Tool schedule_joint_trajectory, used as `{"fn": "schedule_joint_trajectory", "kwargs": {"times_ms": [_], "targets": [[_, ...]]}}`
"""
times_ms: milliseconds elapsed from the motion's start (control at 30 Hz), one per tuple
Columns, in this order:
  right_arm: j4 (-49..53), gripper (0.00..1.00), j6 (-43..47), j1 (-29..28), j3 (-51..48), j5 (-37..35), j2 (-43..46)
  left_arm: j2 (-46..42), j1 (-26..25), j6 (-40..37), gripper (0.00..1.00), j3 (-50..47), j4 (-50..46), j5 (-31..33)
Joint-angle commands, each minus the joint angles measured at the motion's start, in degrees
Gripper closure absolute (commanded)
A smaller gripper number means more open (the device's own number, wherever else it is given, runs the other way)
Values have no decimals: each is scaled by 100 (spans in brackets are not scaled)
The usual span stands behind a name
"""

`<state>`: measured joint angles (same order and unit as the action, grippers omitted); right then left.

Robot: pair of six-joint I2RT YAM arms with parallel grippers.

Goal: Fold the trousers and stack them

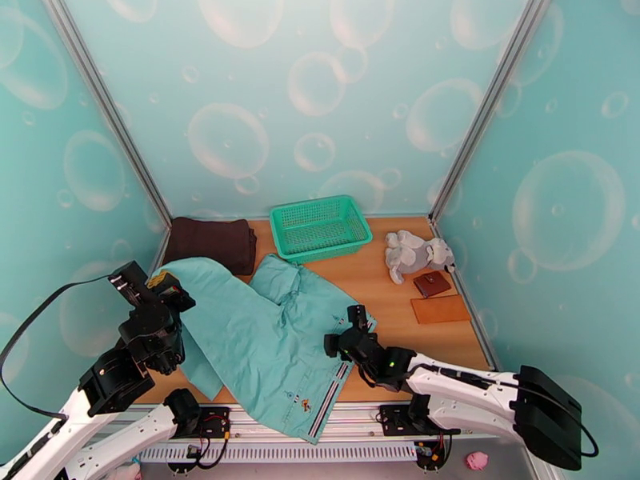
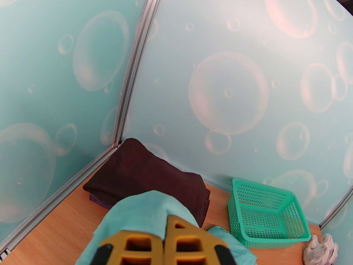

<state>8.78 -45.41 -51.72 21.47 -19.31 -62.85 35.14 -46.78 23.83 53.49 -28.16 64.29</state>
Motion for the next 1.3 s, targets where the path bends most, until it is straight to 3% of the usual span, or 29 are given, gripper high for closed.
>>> {"fn": "schedule_joint_trajectory", "kwargs": {"times_ms": [0, 333, 500, 767, 967, 1100, 1200, 1267], "targets": [[-659, 1, 194, 243, 170, 792, -472, -76, 64, -13, 100, -167, 305, -303], [1004, 1, 654, 907, 1597, 432, -2629, -119, 82, 94, 100, -322, 376, -761], [1560, 1, 986, 1513, 2110, 343, -3280, -199, 81, 208, 100, -192, 76, -1081], [1838, 1, 2108, 2860, 3301, 588, -4170, -10, 82, 482, 94, -218, -572, -2514], [2400, 1, 2719, 3106, 4600, -182, -4748, 218, 69, 774, 91, -715, -736, -4038], [2709, 1, 2868, 3071, 4942, -1042, -4426, 320, -1, 861, 91, -1006, -653, -4939], [2850, 1, 2571, 2409, 4559, -1580, -3355, 477, -155, 919, 91, -1193, -582, -5064], [2789, 1, 2186, 1879, 4104, -1231, -2508, 559, -296, 966, 91, -1332, -408, -4875]]}}
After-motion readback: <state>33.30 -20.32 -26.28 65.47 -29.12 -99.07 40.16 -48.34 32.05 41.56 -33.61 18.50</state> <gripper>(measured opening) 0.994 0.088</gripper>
